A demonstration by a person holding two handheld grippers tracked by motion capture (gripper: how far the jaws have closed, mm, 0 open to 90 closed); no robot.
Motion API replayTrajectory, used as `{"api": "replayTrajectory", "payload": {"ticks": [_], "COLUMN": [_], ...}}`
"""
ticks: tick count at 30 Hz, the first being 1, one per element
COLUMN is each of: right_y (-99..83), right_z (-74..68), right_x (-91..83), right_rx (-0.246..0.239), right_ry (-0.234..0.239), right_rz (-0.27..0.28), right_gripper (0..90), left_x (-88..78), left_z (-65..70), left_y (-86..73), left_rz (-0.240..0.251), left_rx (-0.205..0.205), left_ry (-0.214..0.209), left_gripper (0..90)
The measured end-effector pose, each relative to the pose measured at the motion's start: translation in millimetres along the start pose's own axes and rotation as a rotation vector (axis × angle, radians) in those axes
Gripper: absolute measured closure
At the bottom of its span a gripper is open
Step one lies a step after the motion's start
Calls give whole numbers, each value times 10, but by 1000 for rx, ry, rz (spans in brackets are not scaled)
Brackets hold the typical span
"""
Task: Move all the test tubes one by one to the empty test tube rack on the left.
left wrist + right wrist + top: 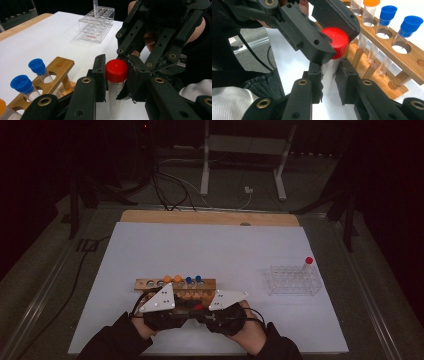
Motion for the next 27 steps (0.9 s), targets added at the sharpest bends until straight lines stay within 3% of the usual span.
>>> {"api": "replayTrajectory", "payload": {"ticks": [5, 13, 23, 27], "right_y": [0, 22, 51, 55], "right_z": [2, 45, 206, 240], "right_x": [-8, -118, -339, -401], "right_rx": [2, -33, 19, 29], "right_ry": [5, -47, -54, -74], "right_rz": [12, 42, 133, 161], "right_gripper": [731, 557, 390, 253], "left_x": [-13, -113, -288, -387], "left_z": [-10, -54, -121, -160], "left_y": [11, 65, 139, 172], "left_rz": [4, 12, 21, 25], "left_rx": [2, 6, 17, 22], "left_ry": [-9, 20, 81, 109], "left_gripper": [718, 718, 719, 719]}}
Point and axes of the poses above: each handheld gripper's, and its own axes: x roughly forward along the jaws, y roughly out of its top, z roughly to its right, the point moved 1 cm from there along x, roughly forward along the jaws, and after that the axes turned 8 degrees about x, right-handed, at the moved point
